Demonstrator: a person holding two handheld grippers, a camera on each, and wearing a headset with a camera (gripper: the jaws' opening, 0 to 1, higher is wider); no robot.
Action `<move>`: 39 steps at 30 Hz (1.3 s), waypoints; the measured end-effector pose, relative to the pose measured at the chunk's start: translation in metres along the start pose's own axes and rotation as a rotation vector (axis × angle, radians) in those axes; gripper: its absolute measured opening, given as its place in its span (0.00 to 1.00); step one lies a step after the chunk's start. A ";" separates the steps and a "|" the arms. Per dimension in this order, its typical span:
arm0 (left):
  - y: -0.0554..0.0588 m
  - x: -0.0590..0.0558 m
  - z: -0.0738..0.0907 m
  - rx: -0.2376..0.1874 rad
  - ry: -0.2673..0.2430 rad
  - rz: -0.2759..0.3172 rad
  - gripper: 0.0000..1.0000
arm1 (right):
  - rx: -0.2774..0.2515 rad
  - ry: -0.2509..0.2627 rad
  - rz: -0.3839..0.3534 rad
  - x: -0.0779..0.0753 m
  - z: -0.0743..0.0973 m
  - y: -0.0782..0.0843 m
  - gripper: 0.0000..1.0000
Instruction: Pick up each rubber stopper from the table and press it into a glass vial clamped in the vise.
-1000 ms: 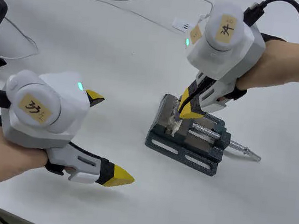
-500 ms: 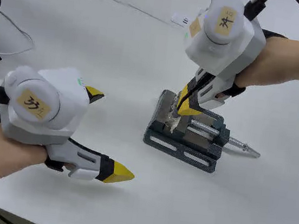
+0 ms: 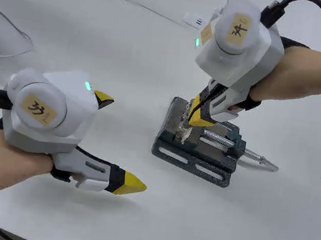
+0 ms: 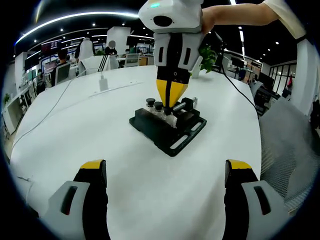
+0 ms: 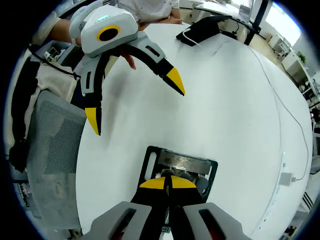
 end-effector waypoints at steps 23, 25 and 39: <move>-0.002 0.004 0.004 -0.009 -0.027 0.003 0.98 | 0.025 0.033 -0.021 0.003 -0.002 -0.002 0.00; -0.004 0.003 0.003 -0.014 -0.026 0.001 0.98 | 0.040 0.022 -0.046 -0.002 -0.004 -0.003 0.00; -0.012 0.000 0.006 -0.015 -0.034 -0.010 0.98 | 0.039 0.035 -0.070 0.003 -0.001 -0.001 0.00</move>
Point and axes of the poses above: the centre of the closed fingertips' face, and the gripper's own axes: z roughly backward along the fingers, x roughly to its left, y roughly out of its underside, the point moved 8 cm from there along z, roughly backward along the fingers, and after that the axes turned 13 degrees about y, right-handed, at the moved point
